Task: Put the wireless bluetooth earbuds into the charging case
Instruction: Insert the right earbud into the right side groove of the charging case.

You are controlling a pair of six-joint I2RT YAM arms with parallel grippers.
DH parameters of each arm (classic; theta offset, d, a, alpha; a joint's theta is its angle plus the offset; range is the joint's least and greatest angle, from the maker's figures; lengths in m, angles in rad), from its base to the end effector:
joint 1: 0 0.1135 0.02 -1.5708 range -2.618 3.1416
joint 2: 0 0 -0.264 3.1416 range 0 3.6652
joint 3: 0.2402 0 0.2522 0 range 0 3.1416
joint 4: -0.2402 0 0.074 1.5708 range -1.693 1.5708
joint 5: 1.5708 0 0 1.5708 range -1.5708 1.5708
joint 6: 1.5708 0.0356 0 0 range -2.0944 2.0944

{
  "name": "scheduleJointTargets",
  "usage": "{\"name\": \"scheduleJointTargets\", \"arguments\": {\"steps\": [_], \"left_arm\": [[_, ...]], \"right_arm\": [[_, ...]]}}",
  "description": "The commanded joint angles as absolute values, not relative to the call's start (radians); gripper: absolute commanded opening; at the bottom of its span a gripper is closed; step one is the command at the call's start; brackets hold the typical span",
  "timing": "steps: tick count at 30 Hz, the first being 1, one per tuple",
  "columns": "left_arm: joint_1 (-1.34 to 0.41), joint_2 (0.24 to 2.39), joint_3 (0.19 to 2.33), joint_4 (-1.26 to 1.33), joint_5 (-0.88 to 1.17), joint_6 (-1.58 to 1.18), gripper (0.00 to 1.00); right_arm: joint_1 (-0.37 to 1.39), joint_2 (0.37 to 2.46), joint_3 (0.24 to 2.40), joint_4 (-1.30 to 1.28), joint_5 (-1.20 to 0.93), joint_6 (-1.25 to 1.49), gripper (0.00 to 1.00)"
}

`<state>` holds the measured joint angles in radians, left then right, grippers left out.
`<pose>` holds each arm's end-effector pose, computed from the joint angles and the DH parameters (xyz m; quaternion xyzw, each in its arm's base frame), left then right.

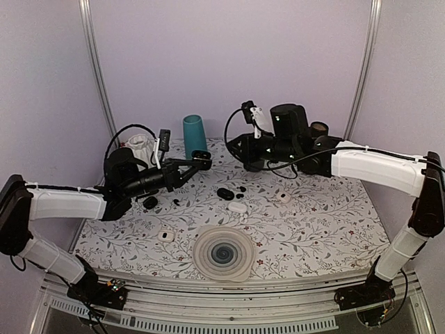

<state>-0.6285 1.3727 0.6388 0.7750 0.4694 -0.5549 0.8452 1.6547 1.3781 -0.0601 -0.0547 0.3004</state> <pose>0.2298 -0.1869 0.2572 0.1925 0.6668 -0.5250 0.4926 0.2624 0.2987 0.3312 -0.2346 0.7810 0.3322 0.4740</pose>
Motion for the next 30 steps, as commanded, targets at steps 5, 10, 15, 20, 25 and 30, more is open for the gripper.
{"name": "scheduleJointTargets", "arguments": {"steps": [5, 10, 15, 20, 25, 30], "left_arm": [[-0.666, 1.452, 0.715, 0.894, 0.53, -0.59, 0.0], [-0.683, 1.47, 0.742, 0.965, 0.588, -0.62, 0.0], [-0.696, 1.472, 0.77, 0.979, 0.614, -0.631, 0.0], [-0.698, 1.471, 0.778, 0.995, 0.618, -0.649, 0.0], [-0.698, 1.481, 0.79, 0.997, 0.624, -0.655, 0.0], [-0.704, 1.49, 0.797, 1.009, 0.634, -0.666, 0.0]], "right_arm": [[0.84, 1.548, 1.351, 0.017, -0.094, 0.332, 0.16], [0.84, 1.519, 1.3, 0.12, -0.178, 0.355, 0.17], [0.847, 1.496, 1.259, 0.221, -0.241, 0.377, 0.17], [0.863, 1.47, 1.232, 0.269, -0.24, 0.374, 0.18], [0.872, 1.455, 1.217, 0.288, -0.215, 0.371, 0.18], [0.879, 1.46, 1.218, 0.309, -0.229, 0.37, 0.18]]}}
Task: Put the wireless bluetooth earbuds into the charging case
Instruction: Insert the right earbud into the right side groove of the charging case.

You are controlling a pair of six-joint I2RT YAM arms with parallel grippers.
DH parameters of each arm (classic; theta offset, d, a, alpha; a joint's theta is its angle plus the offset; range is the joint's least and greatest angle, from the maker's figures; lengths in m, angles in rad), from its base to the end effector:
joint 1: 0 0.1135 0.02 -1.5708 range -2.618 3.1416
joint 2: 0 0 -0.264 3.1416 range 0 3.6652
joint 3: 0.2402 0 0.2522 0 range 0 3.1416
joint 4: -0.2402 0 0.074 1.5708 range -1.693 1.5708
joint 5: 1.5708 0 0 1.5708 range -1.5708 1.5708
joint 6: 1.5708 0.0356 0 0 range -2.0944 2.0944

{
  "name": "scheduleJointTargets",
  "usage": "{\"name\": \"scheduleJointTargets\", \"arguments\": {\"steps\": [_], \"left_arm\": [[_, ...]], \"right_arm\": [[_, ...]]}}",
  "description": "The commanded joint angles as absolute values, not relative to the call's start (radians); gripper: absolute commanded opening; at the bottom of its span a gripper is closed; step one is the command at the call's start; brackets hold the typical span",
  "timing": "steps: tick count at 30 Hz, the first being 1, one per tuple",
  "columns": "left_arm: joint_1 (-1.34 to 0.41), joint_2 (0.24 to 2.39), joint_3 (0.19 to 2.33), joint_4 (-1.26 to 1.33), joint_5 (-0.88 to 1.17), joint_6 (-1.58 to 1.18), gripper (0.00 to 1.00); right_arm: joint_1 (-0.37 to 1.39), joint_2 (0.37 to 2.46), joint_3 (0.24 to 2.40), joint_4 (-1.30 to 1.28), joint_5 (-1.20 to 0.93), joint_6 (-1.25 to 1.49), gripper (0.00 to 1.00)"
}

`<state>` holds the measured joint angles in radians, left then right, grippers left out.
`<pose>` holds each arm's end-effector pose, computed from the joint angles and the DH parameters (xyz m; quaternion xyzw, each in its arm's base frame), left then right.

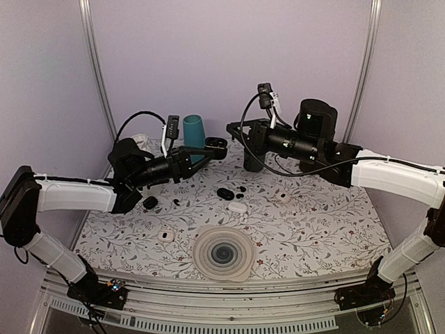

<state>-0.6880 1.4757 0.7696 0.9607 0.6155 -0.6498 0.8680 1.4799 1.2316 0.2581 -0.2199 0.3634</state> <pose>0.2341 -0.2191 0.2890 0.2507 0.5782 -0.6129 0.4766 0.2248 0.2774 0.3754 -0.2501 0.6578 0.4709 0.5320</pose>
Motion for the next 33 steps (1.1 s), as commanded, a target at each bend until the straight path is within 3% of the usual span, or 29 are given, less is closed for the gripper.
{"name": "scheduleJointTargets", "arguments": {"steps": [1, 33], "left_arm": [[-0.705, 1.49, 0.8, 1.009, 0.635, -0.667, 0.0], [-0.719, 1.434, 0.813, 1.058, 0.64, -0.716, 0.0]], "right_arm": [[0.886, 1.464, 1.219, 0.313, -0.231, 0.366, 0.18], [0.918, 1.512, 1.217, 0.32, -0.225, 0.327, 0.18]]}}
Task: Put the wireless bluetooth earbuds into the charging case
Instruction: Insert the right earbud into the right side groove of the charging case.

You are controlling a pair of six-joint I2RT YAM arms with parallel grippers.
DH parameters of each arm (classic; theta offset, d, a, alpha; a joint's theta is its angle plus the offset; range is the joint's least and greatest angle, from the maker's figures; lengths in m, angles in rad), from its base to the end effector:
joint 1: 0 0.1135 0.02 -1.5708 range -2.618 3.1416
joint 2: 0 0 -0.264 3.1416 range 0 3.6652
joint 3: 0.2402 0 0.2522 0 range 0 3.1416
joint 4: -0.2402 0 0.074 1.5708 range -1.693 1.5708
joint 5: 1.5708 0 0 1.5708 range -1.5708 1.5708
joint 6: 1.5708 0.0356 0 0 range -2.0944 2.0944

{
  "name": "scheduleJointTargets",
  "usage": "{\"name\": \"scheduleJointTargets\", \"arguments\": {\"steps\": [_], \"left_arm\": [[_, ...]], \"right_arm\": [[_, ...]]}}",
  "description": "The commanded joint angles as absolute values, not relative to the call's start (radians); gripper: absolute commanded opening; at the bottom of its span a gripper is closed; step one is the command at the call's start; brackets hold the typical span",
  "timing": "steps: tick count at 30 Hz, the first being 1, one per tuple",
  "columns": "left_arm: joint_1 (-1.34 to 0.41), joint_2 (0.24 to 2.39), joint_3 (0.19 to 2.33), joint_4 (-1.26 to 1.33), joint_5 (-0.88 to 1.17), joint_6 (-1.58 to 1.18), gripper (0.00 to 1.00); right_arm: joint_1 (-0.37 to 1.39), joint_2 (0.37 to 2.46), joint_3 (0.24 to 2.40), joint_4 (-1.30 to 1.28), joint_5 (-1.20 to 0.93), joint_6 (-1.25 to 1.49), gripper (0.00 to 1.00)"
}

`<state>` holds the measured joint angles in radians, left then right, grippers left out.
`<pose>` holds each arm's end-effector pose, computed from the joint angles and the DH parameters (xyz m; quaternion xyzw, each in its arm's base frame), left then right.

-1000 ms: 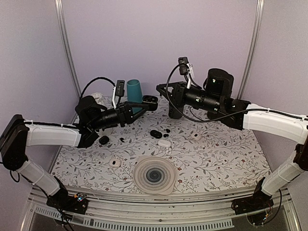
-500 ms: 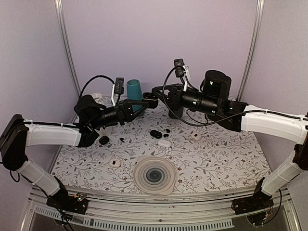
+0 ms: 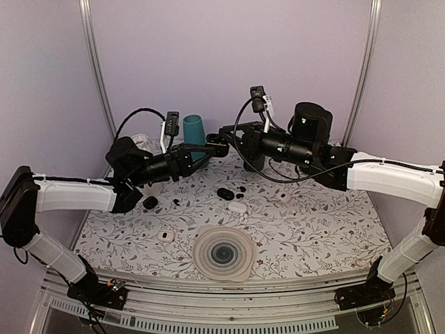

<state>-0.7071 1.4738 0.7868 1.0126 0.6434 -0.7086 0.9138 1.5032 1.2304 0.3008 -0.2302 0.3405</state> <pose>0.2286 -0.2235 0.3001 0.2564 0.5534 -0.6412 0.4657 0.2152 0.2923 0.3717 -0.2748 0.6410 0.4828 0.5297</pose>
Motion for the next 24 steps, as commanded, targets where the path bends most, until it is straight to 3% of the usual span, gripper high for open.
{"name": "scheduleJointTargets", "arguments": {"steps": [1, 11, 13, 24], "left_arm": [[-0.719, 1.43, 0.813, 1.058, 0.639, -0.717, 0.0], [-0.719, 1.409, 0.809, 1.063, 0.616, -0.715, 0.0], [-0.719, 1.405, 0.807, 1.062, 0.604, -0.711, 0.0], [-0.719, 1.393, 0.808, 1.048, 0.573, -0.695, 0.0]], "right_arm": [[0.918, 1.51, 1.216, 0.319, -0.223, 0.326, 0.18], [0.918, 1.508, 1.216, 0.318, -0.254, 0.321, 0.18], [0.918, 1.51, 1.216, 0.316, -0.27, 0.321, 0.23], [0.927, 1.53, 1.231, 0.295, -0.308, 0.307, 0.26]]}}
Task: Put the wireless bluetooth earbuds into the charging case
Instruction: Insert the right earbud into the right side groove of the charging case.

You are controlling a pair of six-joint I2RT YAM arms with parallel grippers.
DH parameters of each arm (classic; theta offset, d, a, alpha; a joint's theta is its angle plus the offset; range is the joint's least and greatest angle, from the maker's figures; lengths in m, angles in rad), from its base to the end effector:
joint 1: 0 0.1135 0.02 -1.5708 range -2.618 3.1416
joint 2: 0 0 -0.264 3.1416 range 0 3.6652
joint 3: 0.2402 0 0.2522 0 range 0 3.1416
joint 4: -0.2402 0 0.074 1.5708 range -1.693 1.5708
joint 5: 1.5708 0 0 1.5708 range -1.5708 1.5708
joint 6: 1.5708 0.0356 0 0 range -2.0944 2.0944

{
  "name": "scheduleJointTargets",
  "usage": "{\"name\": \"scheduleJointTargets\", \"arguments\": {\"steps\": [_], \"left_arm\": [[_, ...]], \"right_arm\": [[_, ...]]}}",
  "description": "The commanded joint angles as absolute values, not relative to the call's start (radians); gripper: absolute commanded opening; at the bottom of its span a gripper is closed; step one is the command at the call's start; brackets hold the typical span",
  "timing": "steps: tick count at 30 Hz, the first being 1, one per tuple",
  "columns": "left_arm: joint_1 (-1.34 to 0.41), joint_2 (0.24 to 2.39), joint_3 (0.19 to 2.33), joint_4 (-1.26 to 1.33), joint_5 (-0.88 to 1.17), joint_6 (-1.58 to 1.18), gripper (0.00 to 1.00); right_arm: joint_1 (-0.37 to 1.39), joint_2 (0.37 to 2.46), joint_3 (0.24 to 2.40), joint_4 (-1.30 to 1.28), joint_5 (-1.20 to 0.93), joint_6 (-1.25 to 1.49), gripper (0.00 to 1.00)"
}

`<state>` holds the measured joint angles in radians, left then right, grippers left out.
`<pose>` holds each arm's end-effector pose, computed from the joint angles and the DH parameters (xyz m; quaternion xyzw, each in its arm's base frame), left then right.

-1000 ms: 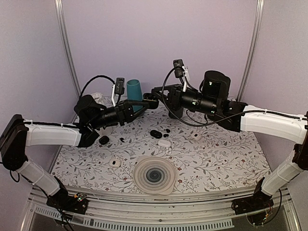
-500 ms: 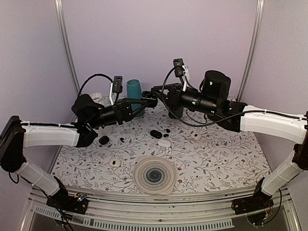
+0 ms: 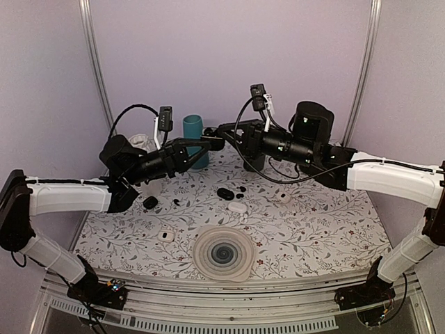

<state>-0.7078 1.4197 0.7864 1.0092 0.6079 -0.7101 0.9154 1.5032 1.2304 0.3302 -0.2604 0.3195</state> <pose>0.2217 -0.2165 0.3158 0.2468 0.5370 -0.6414 0.4892 0.2136 0.2929 0.3749 -0.2901 0.6230 0.4901 0.5362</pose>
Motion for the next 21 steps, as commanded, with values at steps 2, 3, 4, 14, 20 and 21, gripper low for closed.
{"name": "scheduleJointTargets", "arguments": {"steps": [2, 3, 4, 14, 20, 21], "left_arm": [[-0.719, 1.393, 0.807, 1.043, 0.571, -0.692, 0.0], [-0.719, 1.393, 0.806, 1.04, 0.57, -0.691, 0.0], [-0.719, 1.392, 0.805, 1.039, 0.569, -0.689, 0.0], [-0.718, 1.389, 0.806, 1.007, 0.57, -0.664, 0.0], [-0.717, 1.381, 0.797, 0.998, 0.571, -0.654, 0.0], [-0.716, 1.382, 0.796, 0.999, 0.571, -0.654, 0.0]], "right_arm": [[0.93, 1.532, 1.236, 0.292, -0.313, 0.305, 0.26], [0.93, 1.532, 1.239, 0.29, -0.314, 0.302, 0.26], [0.932, 1.532, 1.24, 0.288, -0.314, 0.301, 0.26], [0.934, 1.525, 1.283, 0.237, -0.314, 0.301, 0.37], [0.932, 1.507, 1.292, 0.204, -0.291, 0.304, 0.39], [0.932, 1.505, 1.292, 0.199, -0.286, 0.304, 0.39]]}}
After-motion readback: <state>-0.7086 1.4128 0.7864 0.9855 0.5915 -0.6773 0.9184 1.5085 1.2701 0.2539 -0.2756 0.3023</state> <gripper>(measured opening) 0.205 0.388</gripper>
